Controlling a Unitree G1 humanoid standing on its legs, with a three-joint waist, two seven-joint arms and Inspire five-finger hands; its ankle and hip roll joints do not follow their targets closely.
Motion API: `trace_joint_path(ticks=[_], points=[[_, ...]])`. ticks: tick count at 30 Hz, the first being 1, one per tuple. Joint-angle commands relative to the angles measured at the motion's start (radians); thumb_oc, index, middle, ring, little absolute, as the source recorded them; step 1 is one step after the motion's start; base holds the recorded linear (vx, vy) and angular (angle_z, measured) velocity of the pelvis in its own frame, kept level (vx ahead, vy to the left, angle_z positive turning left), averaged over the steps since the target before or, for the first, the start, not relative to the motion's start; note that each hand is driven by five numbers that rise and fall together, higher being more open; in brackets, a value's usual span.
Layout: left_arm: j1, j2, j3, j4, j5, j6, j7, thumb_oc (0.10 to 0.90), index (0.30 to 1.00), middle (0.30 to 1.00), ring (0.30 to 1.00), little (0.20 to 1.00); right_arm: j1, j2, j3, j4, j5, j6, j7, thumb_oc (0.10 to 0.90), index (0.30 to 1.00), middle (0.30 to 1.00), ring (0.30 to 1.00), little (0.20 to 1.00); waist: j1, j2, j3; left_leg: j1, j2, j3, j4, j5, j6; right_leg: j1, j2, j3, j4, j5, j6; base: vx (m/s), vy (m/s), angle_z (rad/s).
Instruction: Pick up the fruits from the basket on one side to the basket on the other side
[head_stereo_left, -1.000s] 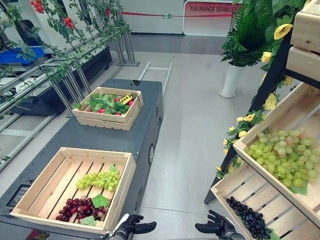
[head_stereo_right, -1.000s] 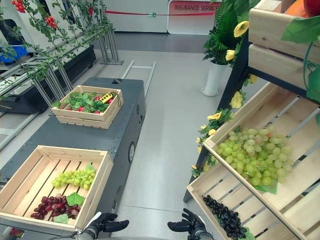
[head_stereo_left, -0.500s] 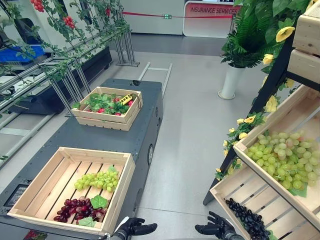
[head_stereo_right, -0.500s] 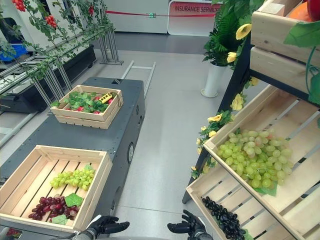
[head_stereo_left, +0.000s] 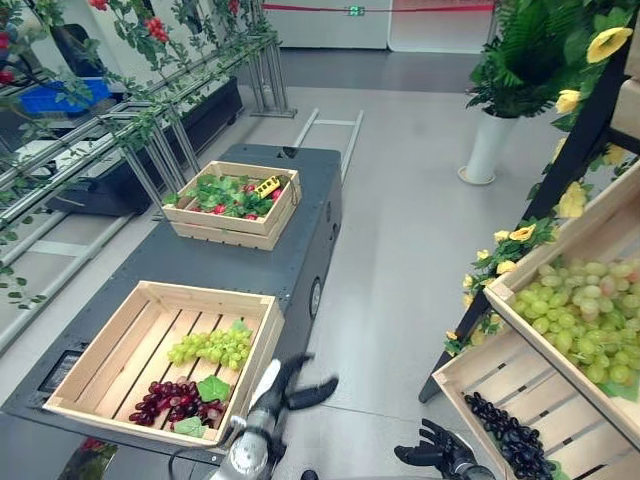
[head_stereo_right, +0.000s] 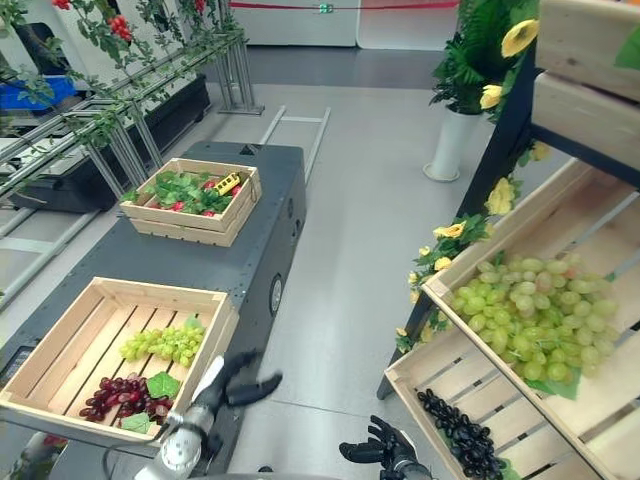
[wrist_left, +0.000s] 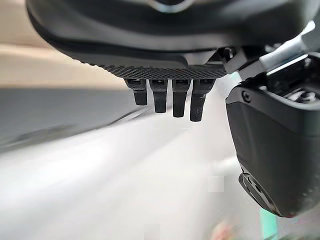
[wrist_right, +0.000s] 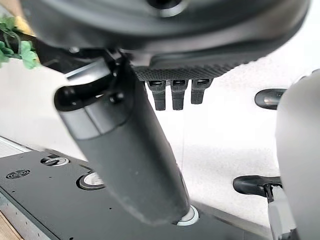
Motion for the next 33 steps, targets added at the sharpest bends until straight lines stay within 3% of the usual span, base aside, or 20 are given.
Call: trace_joint_path(ticks=[1,4,6,8,11,13,17,21,24,26,27,33], points=[[-0.147,0.105,0.148,-0.115,0.047,-0.098,0.107,0.800,0.900,0.900,0.900,0.900,-0.043,-0.033,-0.031,-0.014,0.024,-0.051,-0.017,0.800,0.900,0.900,0.900,0.900,0.055,0.009,0.067,0.066,-0.053,0.000,0.009,-0.179,0.037,-0.050,0.015,-0.044,0.001,0.030,-0.048,0.03,0.071,0.06],[-0.180,0.185,0.242,-0.194,-0.008,-0.063,0.098,0.800,0.900,0.900,0.900,0.900,-0.032,-0.038,-0.027,-0.021,0.023,-0.070,-0.005,0.800,0.900,0.900,0.900,0.900,0.058,0.011,0.062,0.057,-0.056,-0.008,0.009,-0.175,0.034,-0.052,0.010,-0.058,0.001,0.027,-0.047,0.04,0.069,0.15],[-0.210,0.246,0.304,-0.210,0.028,-0.033,0.152,0.800,0.900,0.900,0.900,0.900,-0.026,-0.045,-0.025,-0.034,0.019,-0.074,0.023,0.800,0.900,0.900,0.900,0.900,0.061,0.016,0.061,0.055,-0.058,-0.010,0.009,-0.166,0.032,-0.062,0.005,-0.067,0.032,0.011,-0.051,0.10,0.119,0.13],[-0.236,0.278,0.323,-0.195,0.070,-0.008,0.195,0.800,0.900,0.900,0.900,0.900,-0.027,-0.053,-0.016,-0.047,0.020,-0.069,0.041,0.800,0.900,0.900,0.900,0.900,0.064,0.019,0.069,0.047,-0.060,-0.012,0.024,-0.157,0.031,-0.078,-0.001,-0.077,0.078,-0.008,-0.057,0.05,0.115,0.08],[-0.305,0.346,0.313,-0.119,0.131,0.089,0.258,0.800,0.900,0.900,0.900,0.900,-0.046,-0.079,0.011,-0.084,0.033,-0.062,0.073,0.800,0.900,0.900,0.900,0.900,0.062,0.028,0.110,-0.022,-0.062,-0.021,0.145,-0.174,0.028,-0.144,-0.018,-0.086,0.218,-0.057,-0.077,-0.02,0.129,0.08],[-0.333,0.377,0.301,-0.074,0.111,0.118,0.265,0.800,0.900,0.900,0.900,0.900,-0.059,-0.093,0.023,-0.101,0.032,-0.061,0.091,0.800,0.900,0.900,0.900,0.900,0.060,0.031,0.131,-0.057,-0.061,-0.014,0.204,-0.184,0.027,-0.179,-0.027,-0.091,0.278,-0.077,-0.084,-0.07,0.131,0.16],[-0.399,0.454,0.275,0.031,0.102,0.204,0.283,0.800,0.900,0.900,0.900,0.900,-0.116,-0.142,0.051,-0.142,0.059,-0.052,0.136,0.800,0.900,0.900,0.900,0.900,0.053,0.032,0.225,-0.182,-0.050,0.014,0.445,-0.278,0.029,-0.276,-0.059,-0.075,0.492,-0.173,-0.107,-0.10,0.177,0.18],[-0.442,0.481,0.261,0.102,0.087,0.222,0.332,0.800,0.900,0.900,0.900,0.900,-0.149,-0.171,0.068,-0.156,0.086,-0.041,0.174,0.800,0.900,0.900,0.900,0.900,0.043,0.032,0.268,-0.291,-0.041,0.026,0.612,-0.339,0.043,-0.359,-0.081,-0.063,0.648,-0.231,-0.134,-0.07,0.177,0.15],[-0.486,0.517,0.246,0.147,0.124,0.267,0.370,0.800,0.900,0.900,0.900,0.900,-0.182,-0.185,0.082,-0.187,0.108,-0.050,0.208,0.800,0.900,0.900,0.900,0.900,0.036,0.029,0.308,-0.410,-0.026,0.041,0.774,-0.395,0.064,-0.474,-0.100,-0.044,0.825,-0.291,-0.159,-0.09,0.151,0.00],[-0.508,0.533,0.239,0.166,0.124,0.283,0.376,0.800,0.900,0.900,0.900,0.900,-0.192,-0.192,0.093,-0.206,0.110,-0.051,0.213,0.800,0.900,0.900,0.900,0.900,0.034,0.026,0.320,-0.448,-0.021,0.046,0.822,-0.409,0.070,-0.516,-0.104,-0.037,0.879,-0.308,-0.166,-0.11,0.099,0.01],[-0.554,0.558,0.225,0.202,0.123,0.307,0.380,0.800,0.900,0.900,0.900,0.900,-0.211,-0.204,0.108,-0.235,0.116,-0.049,0.211,0.800,0.900,0.900,0.900,0.900,0.030,0.019,0.338,-0.519,-0.008,0.055,0.910,-0.436,0.081,-0.586,-0.112,-0.033,0.959,-0.333,-0.175,-0.10,0.082,-0.03],[-0.664,0.626,0.173,0.303,0.162,0.393,0.369,0.800,0.900,0.900,0.900,0.900,-0.254,-0.240,0.111,-0.269,0.115,-0.026,0.174,0.800,0.900,0.900,0.900,0.900,0.026,0.008,0.381,-0.655,0.017,0.053,1.063,-0.478,0.095,-0.729,-0.113,-0.016,1.091,-0.363,-0.182,-0.09,0.080,0.00]])
